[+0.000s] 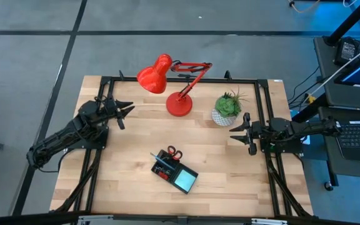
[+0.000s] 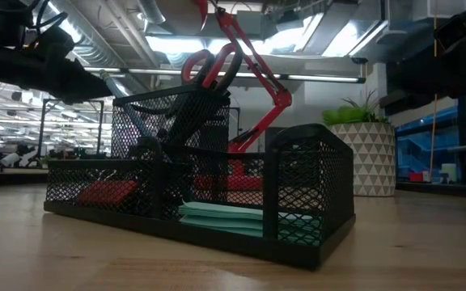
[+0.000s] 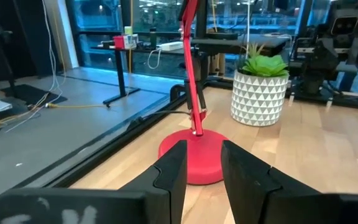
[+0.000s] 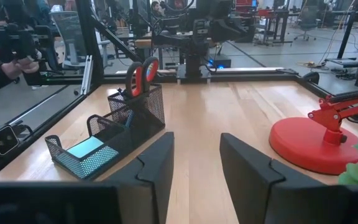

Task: Pick and place office supplies into organizer
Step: Return to Home Position

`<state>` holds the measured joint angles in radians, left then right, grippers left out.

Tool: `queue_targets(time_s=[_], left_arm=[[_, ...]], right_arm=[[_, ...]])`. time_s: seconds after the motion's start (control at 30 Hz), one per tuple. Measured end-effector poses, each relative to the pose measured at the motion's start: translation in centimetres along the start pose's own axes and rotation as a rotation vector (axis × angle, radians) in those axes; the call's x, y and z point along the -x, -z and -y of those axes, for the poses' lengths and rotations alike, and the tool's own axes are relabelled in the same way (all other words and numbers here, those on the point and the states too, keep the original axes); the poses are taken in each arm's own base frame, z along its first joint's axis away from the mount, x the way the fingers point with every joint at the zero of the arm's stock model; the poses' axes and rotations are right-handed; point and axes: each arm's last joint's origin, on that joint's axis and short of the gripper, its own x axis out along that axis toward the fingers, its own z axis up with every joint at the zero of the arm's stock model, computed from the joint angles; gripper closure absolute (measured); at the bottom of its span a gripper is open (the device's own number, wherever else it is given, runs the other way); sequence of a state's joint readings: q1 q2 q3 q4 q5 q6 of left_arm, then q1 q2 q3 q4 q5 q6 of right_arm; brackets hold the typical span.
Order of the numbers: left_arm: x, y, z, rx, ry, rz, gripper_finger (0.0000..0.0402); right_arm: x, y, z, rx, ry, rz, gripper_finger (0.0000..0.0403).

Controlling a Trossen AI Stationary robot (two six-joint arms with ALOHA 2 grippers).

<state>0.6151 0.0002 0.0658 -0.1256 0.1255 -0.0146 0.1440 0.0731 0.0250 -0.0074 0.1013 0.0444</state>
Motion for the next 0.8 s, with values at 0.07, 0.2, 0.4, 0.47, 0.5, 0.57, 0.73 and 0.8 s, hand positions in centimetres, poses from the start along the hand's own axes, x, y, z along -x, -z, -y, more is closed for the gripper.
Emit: queue_targets(time_s=[0.07, 0.2, 0.4, 0.47, 0.5, 0.57, 0.73, 0.8], left_arm=[[0.0, -0.08, 0.01, 0.001, 0.002, 0.009, 0.0309], [-0.28, -0.07, -0.02, -0.012, 0.006, 0.106, 0.0309], [-0.47, 0.38, -0.08, -0.007, 0.0, 0.102, 0.0309], [-0.46, 0.38, -0.09, -0.007, -0.002, 0.102, 0.0309], [-0.46, 0.4, -0.09, -0.006, -0.003, 0.1, 0.0309], [-0.47, 0.43, -0.14, -0.023, -0.022, 0.097, 0.0309], [-0.47, 0.64, -0.53, -0.066, -0.155, 0.072, 0.0309], [-0.46, 0.59, -0.59, -0.056, -0.176, 0.077, 0.0309]], right_arm=[[0.0, 0.0, 0.0, 0.0, 0.0, 0.0, 0.0269], [0.0, 0.0, 0.0, -0.001, 0.001, 0.0, 0.0269], [0.0, -0.02, 0.0, -0.002, 0.001, 0.001, 0.0269], [0.0, -0.02, 0.0, -0.002, 0.001, 0.001, 0.0269], [0.0, -0.02, 0.0, -0.001, 0.001, 0.001, 0.0269], [0.0, -0.01, 0.0, 0.002, 0.002, 0.0, 0.0269], [-0.01, -0.01, 0.0, 0.049, 0.002, 0.0, 0.0269], [-0.01, -0.01, 0.0, 0.051, 0.002, 0.0, 0.0269]])
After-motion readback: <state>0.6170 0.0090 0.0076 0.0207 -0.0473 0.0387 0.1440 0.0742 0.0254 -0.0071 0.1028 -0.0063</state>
